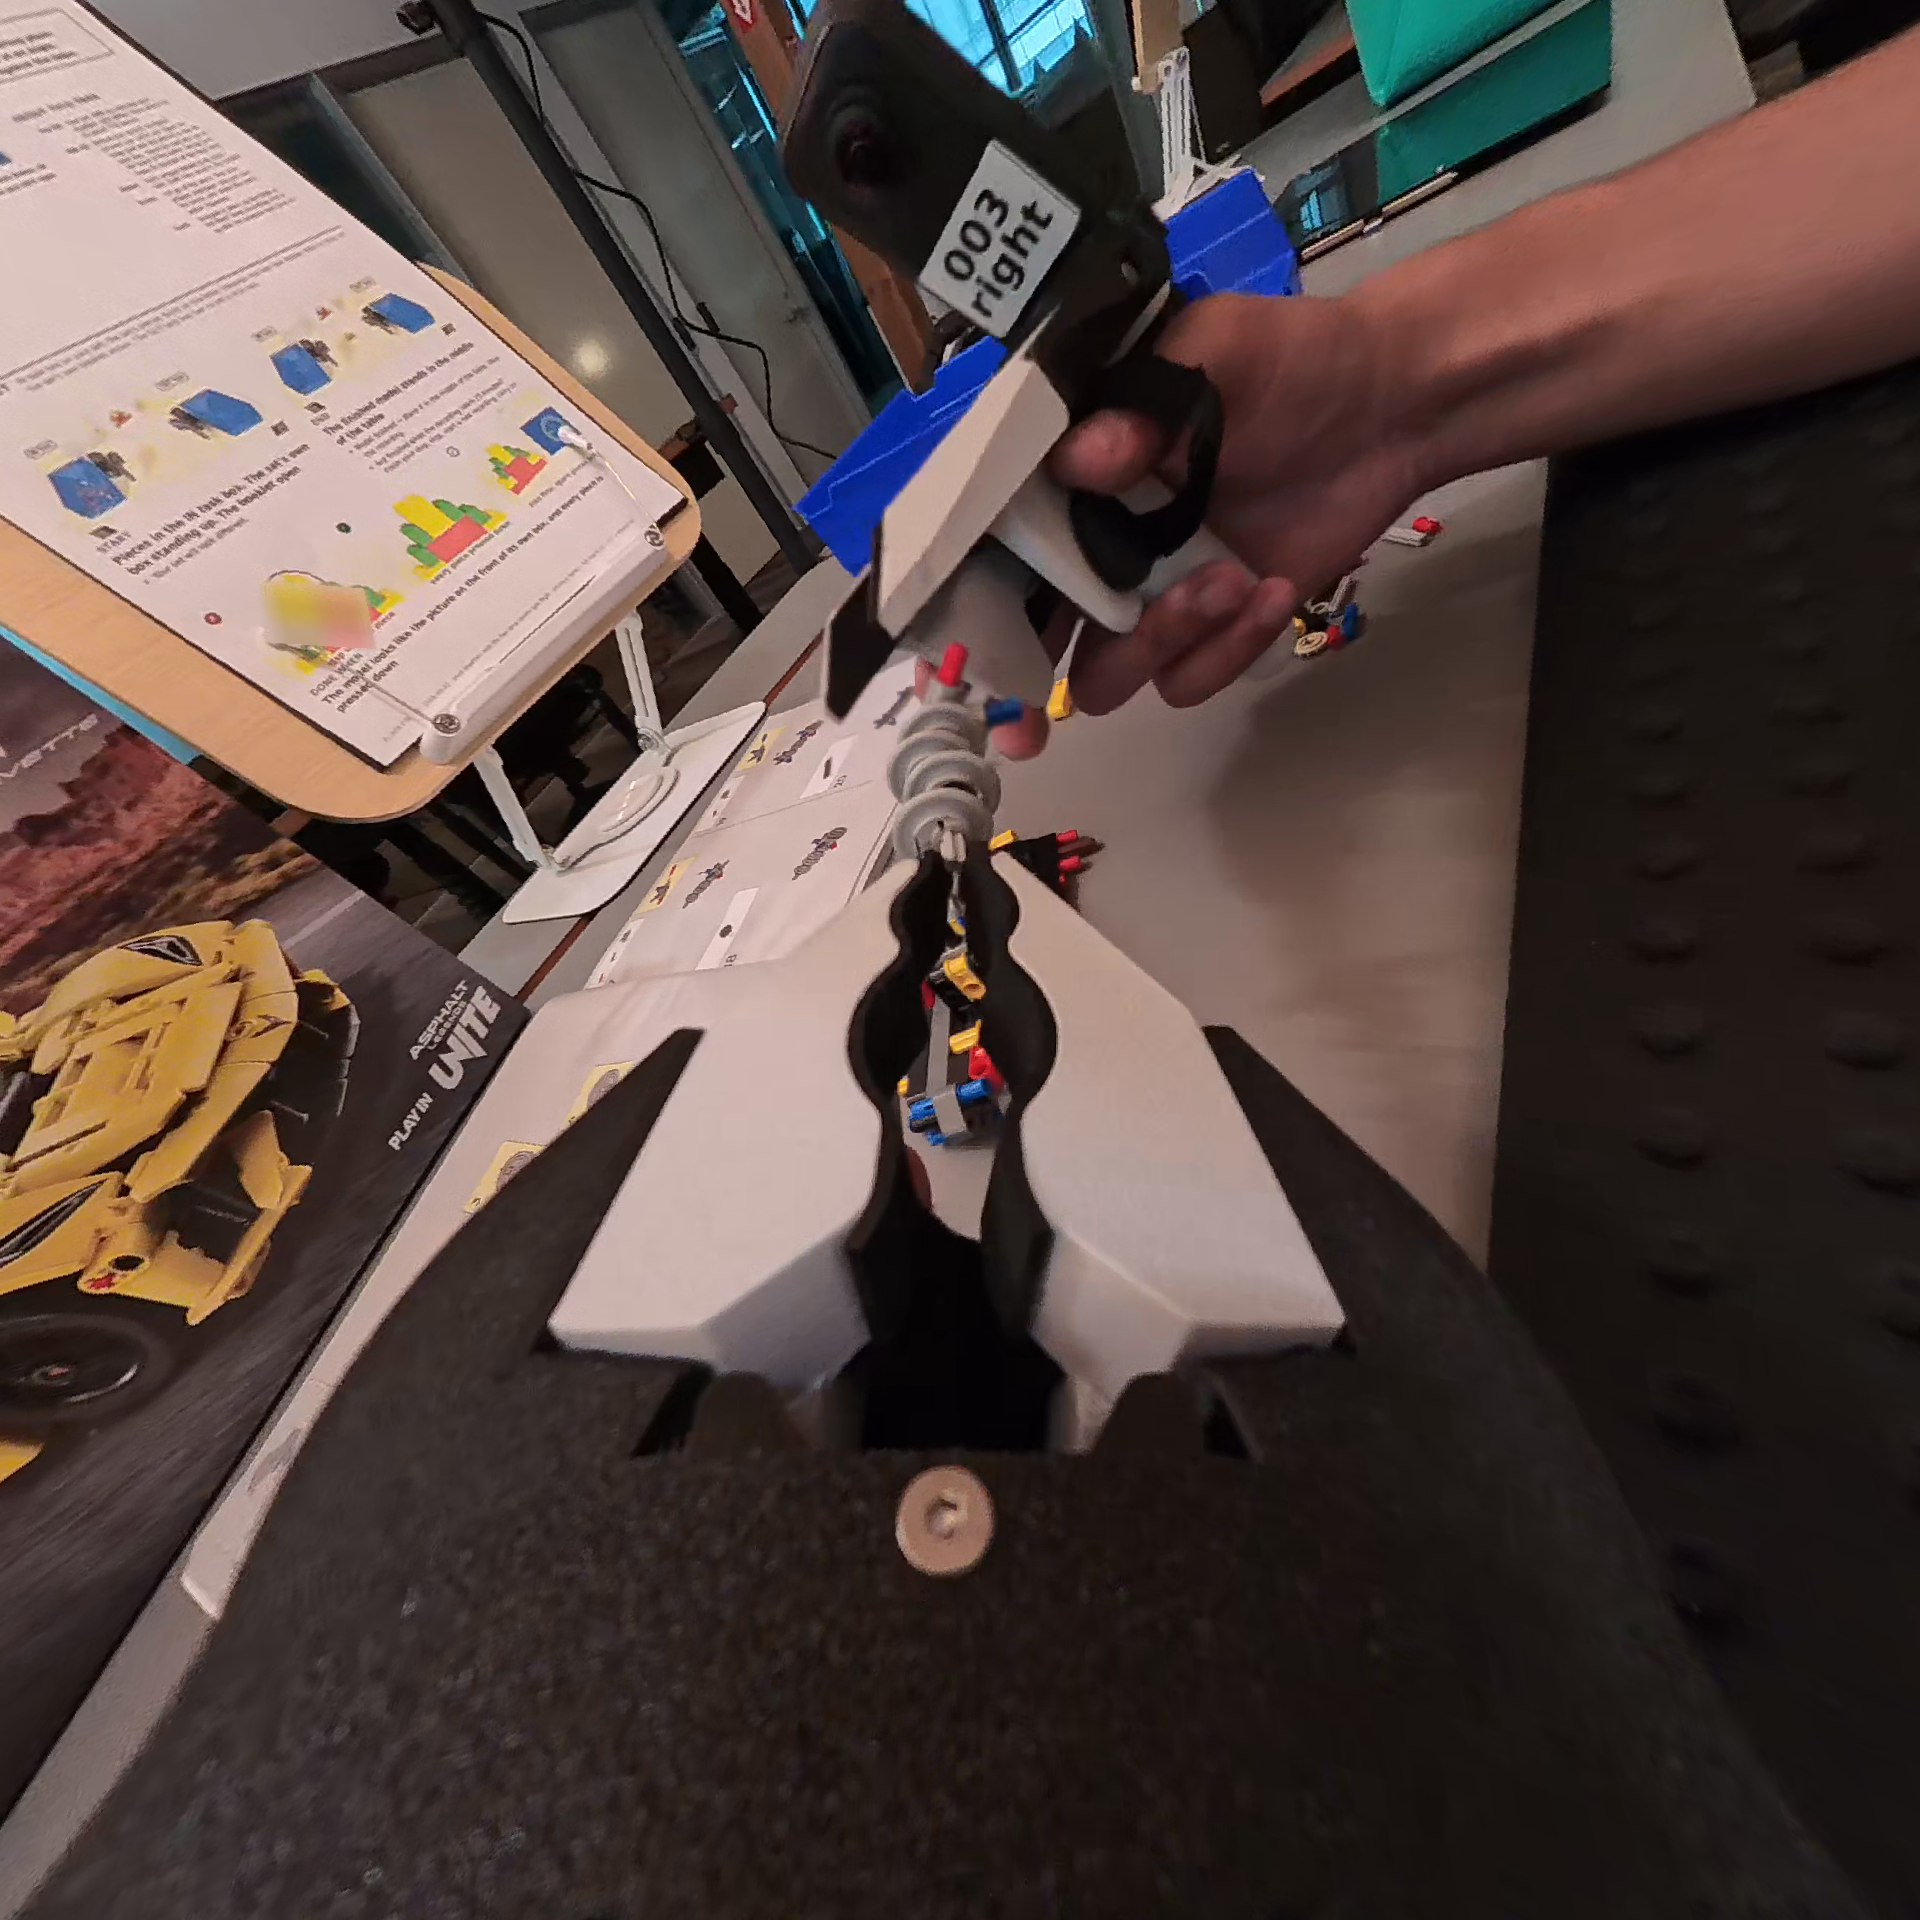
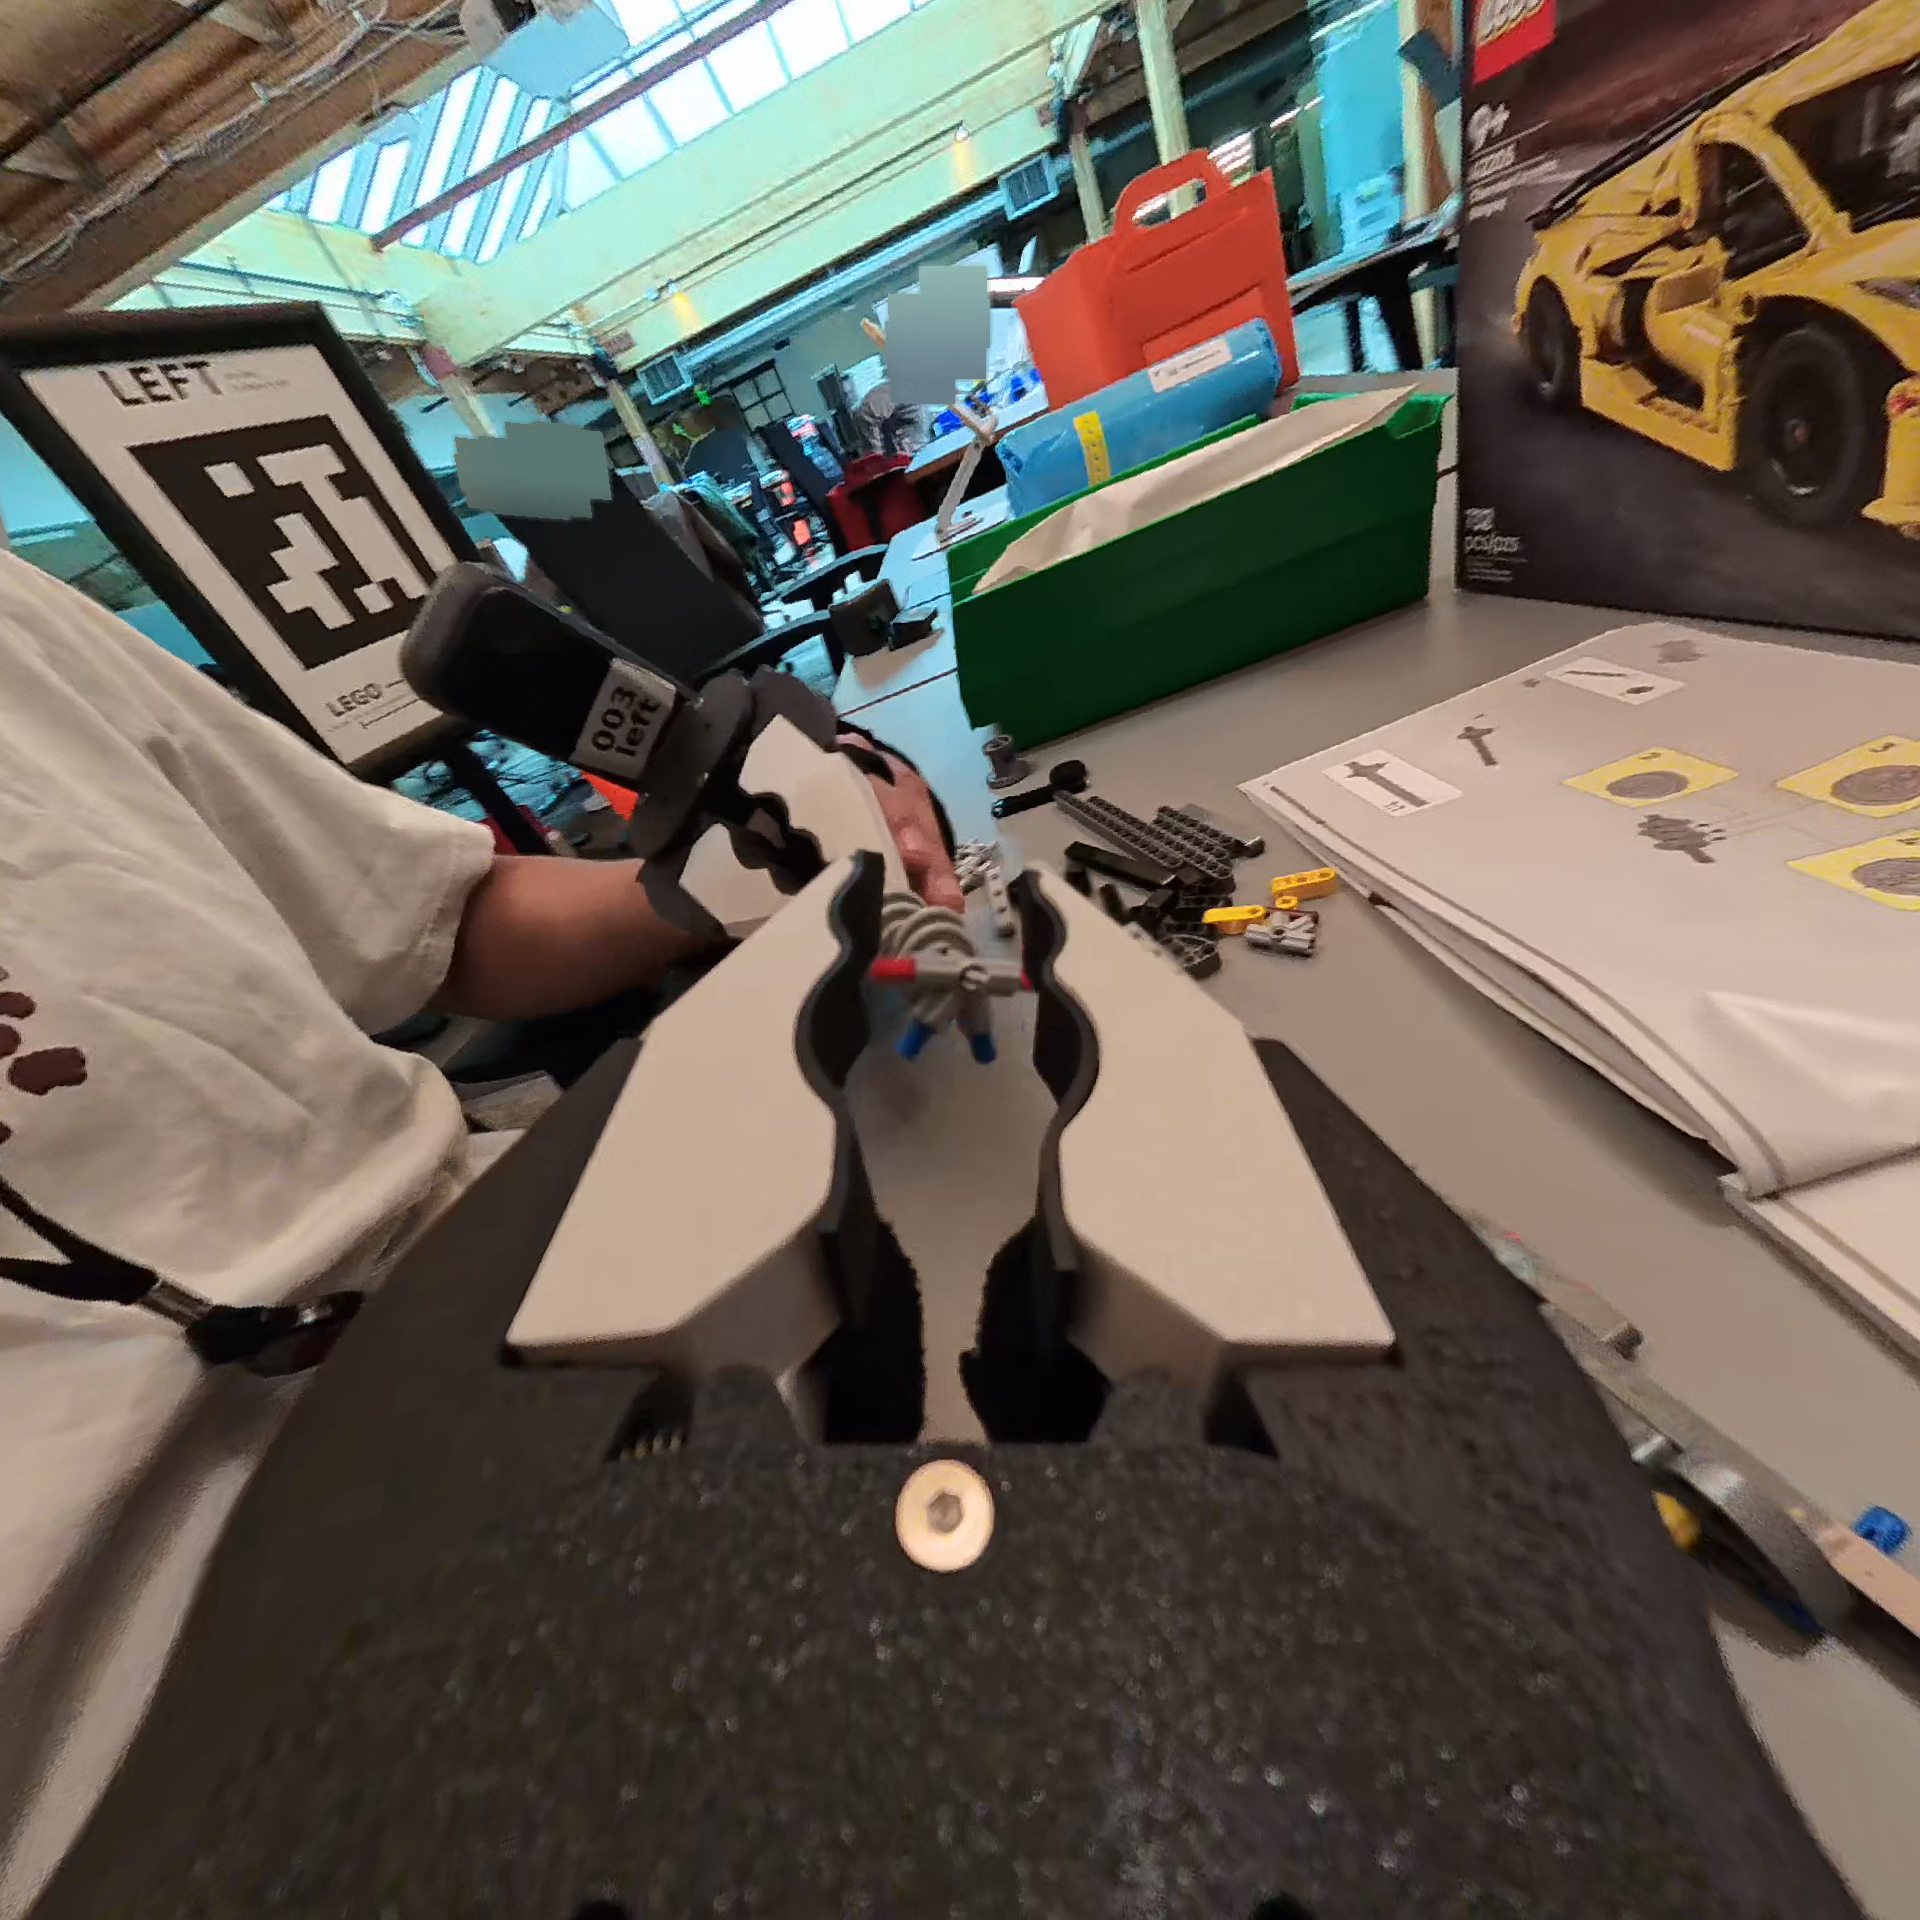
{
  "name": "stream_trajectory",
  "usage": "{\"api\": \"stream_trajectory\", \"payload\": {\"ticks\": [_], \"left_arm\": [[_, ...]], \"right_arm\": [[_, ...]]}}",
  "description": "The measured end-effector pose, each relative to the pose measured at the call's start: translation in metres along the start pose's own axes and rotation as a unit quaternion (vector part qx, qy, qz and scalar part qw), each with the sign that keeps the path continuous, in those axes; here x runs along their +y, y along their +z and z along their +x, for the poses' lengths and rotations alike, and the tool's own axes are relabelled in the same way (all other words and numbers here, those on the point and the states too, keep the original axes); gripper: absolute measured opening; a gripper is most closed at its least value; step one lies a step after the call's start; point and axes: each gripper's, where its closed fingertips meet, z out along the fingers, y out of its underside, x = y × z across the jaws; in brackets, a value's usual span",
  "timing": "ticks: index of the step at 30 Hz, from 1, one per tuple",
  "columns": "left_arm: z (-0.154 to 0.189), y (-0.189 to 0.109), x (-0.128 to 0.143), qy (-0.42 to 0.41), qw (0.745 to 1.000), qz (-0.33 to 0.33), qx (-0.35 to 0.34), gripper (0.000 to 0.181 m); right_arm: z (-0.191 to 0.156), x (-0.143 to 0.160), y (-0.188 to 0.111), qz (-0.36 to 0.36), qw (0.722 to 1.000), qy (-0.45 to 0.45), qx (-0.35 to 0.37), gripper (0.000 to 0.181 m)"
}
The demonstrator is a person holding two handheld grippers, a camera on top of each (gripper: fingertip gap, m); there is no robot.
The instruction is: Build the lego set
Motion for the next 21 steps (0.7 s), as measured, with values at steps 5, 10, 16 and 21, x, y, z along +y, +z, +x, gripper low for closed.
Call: {"api": "stream_trajectory", "payload": {"ticks": [5,10,16,21], "left_arm": [[-0.002,-0.002,-0.002,-0.008,1.000,0.006,0.000,0.002],[-0.004,-0.003,-0.001,-0.016,1.000,0.005,-0.003,0.002],[-0.010,-0.008,-0.006,-0.062,0.998,0.026,0.004,0.002],[-0.010,-0.011,-0.008,-0.059,0.998,0.036,0.003,0.002]], "right_arm": [[-0.003,0.013,0.004,-0.037,0.999,-0.007,-0.011,0.019],[-0.012,0.008,0.000,-0.025,0.999,-0.022,-0.033,0.022],[-0.001,0.005,-0.008,-0.016,0.998,-0.064,0.001,0.026],[-0.008,0.009,-0.007,-0.029,0.999,0.002,-0.033,0.025]]}}
